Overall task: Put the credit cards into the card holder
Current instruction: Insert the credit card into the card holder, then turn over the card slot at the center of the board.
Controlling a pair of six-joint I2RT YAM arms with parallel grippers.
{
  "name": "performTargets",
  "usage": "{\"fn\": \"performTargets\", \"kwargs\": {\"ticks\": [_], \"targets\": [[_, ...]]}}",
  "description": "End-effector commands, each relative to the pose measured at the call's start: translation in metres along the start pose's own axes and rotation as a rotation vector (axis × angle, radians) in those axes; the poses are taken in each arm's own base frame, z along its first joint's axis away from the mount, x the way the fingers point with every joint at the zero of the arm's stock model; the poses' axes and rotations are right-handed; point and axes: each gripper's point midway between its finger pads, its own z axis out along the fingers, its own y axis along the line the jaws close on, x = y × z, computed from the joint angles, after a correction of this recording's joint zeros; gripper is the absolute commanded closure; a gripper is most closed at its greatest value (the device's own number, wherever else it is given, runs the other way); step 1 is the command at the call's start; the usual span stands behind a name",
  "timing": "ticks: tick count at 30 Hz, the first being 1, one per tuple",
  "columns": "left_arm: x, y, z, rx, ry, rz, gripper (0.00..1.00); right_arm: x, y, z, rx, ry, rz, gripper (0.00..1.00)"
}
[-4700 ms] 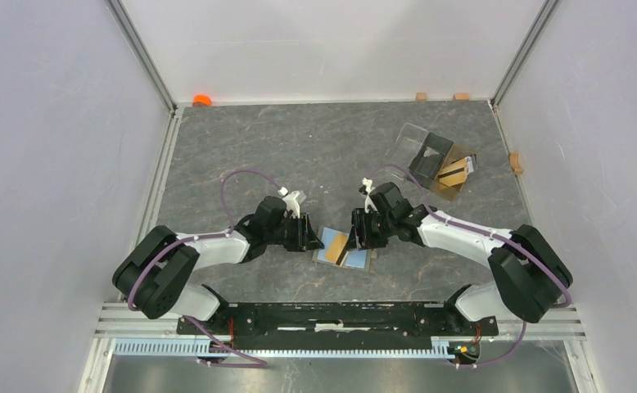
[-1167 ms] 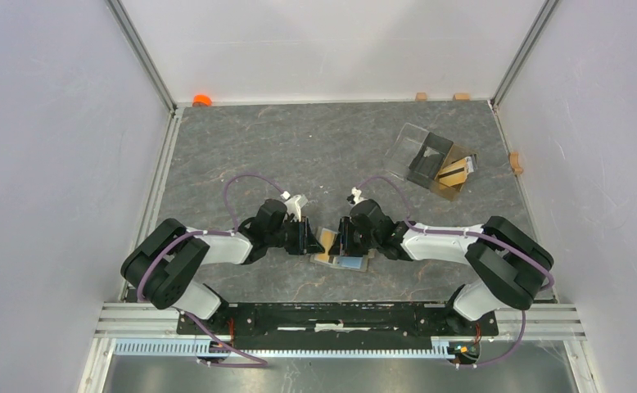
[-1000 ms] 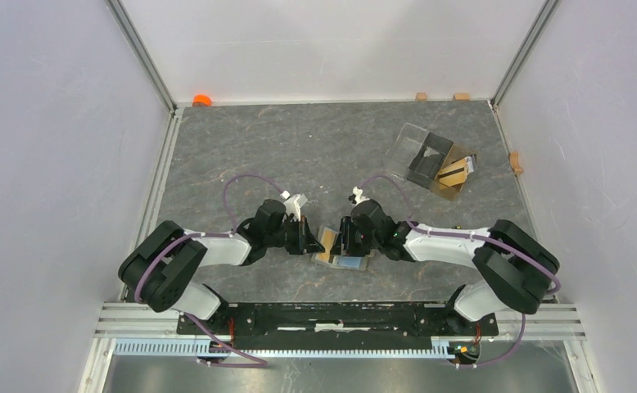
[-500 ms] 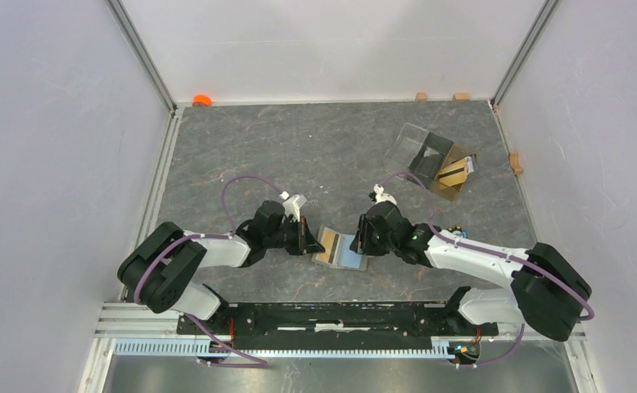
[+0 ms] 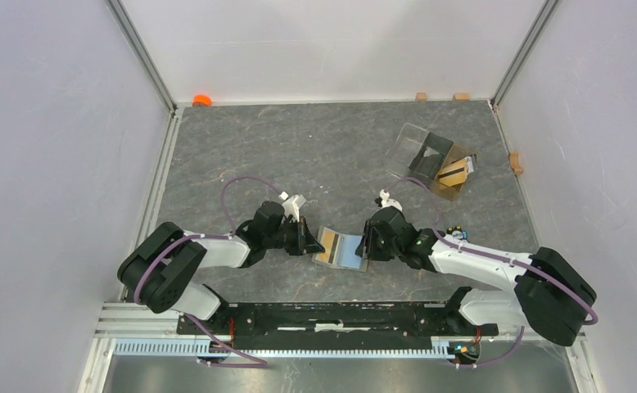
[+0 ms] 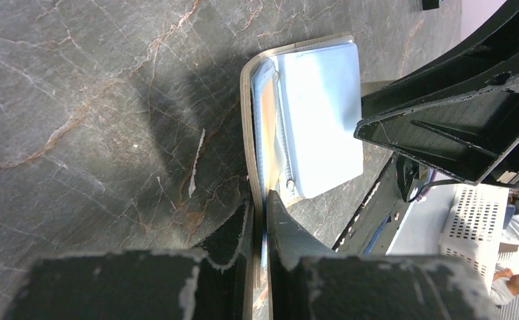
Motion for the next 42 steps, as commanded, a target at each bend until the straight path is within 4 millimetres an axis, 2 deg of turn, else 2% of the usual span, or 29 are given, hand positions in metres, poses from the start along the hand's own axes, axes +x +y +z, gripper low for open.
{"fn": "performTargets", "kwargs": {"ticks": [1, 11, 17, 20, 25, 31, 36, 42], "targets": [[-0.001, -0.001, -0.002, 0.002, -0.016, -0.001, 0.93, -0.009, 0.01, -0.002, -0.058, -0.051, 0.036, 0.62], [-0.001, -0.001, -0.003, 0.0, -0.018, -0.002, 0.93, -0.017, 0.018, -0.01, -0.11, -0.099, 0.052, 0.69], [-0.001, -0.001, -0.003, 0.001, -0.02, -0.001, 0.93, -0.013, 0.021, -0.006, -0.13, -0.075, 0.048, 0.73], [-0.001, -0.002, -0.004, 0.003, -0.021, -0.001, 0.93, -0.014, 0.028, -0.007, -0.161, -0.078, 0.043, 0.77], [-0.002, -0.002, -0.004, 0.001, -0.025, 0.0, 0.94, -0.027, 0.049, -0.016, -0.276, -0.144, 0.031, 0.85], [-0.001, -0.001, -0.004, 0.004, -0.022, 0.0, 0.94, -0.02, 0.05, -0.01, -0.294, -0.113, 0.023, 0.93], [-0.002, -0.003, -0.004, 0.011, -0.025, 0.005, 0.94, -0.021, 0.066, -0.01, -0.377, -0.115, 0.009, 0.94], [-0.003, -0.004, -0.003, 0.015, -0.026, 0.008, 0.94, -0.018, 0.07, -0.009, -0.415, -0.109, 0.01, 0.95]]}}
